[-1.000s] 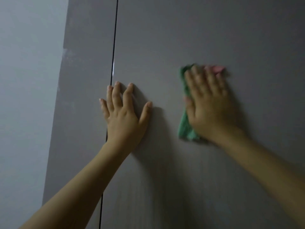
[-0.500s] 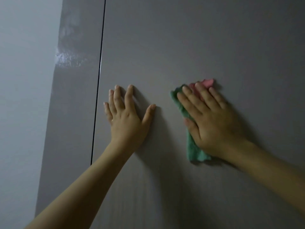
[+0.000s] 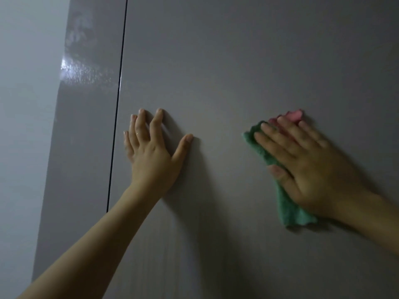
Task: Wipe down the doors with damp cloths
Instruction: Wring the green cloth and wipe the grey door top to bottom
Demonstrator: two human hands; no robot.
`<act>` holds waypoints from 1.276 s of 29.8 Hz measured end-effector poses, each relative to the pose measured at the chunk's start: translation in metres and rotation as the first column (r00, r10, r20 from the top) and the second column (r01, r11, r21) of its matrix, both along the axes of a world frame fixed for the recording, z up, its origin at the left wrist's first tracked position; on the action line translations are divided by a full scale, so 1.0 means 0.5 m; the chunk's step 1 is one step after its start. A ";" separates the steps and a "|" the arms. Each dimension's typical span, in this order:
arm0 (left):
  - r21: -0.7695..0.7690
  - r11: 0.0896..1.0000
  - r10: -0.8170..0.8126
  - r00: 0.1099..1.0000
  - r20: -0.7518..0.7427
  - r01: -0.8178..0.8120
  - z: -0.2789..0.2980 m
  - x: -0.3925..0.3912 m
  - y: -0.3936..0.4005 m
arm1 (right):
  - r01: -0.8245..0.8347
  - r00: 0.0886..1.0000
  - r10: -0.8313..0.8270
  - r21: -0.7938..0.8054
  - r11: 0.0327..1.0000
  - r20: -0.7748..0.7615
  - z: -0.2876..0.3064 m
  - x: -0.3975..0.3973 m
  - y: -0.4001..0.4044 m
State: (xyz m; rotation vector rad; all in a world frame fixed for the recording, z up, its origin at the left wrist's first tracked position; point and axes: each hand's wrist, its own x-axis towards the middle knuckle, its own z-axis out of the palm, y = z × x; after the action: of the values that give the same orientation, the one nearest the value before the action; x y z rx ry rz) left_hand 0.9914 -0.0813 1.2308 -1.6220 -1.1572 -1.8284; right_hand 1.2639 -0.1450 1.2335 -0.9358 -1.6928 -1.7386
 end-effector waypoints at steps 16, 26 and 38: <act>-0.016 1.000 -0.007 1.000 -0.019 0.007 0.002 0.013 -0.021 | 0.070 0.942 -0.050 0.048 0.996 -0.331 0.088 0.048 -0.028; 0.043 0.995 -0.080 0.980 -0.184 0.089 0.011 0.215 -0.093 | 0.031 0.988 -0.031 -0.001 1.000 -0.150 0.054 0.079 -0.036; 0.053 0.998 -0.004 0.966 -0.259 0.018 0.012 0.301 -0.088 | 0.126 0.958 -0.124 -0.012 0.992 -0.258 0.097 0.229 -0.084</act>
State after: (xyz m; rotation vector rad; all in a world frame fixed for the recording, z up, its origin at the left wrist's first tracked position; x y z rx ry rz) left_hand 1.1417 -0.1252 1.2369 -1.7756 -0.9759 -1.5810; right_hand 1.3783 -0.1869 1.2819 -1.2332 -1.4882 -1.6156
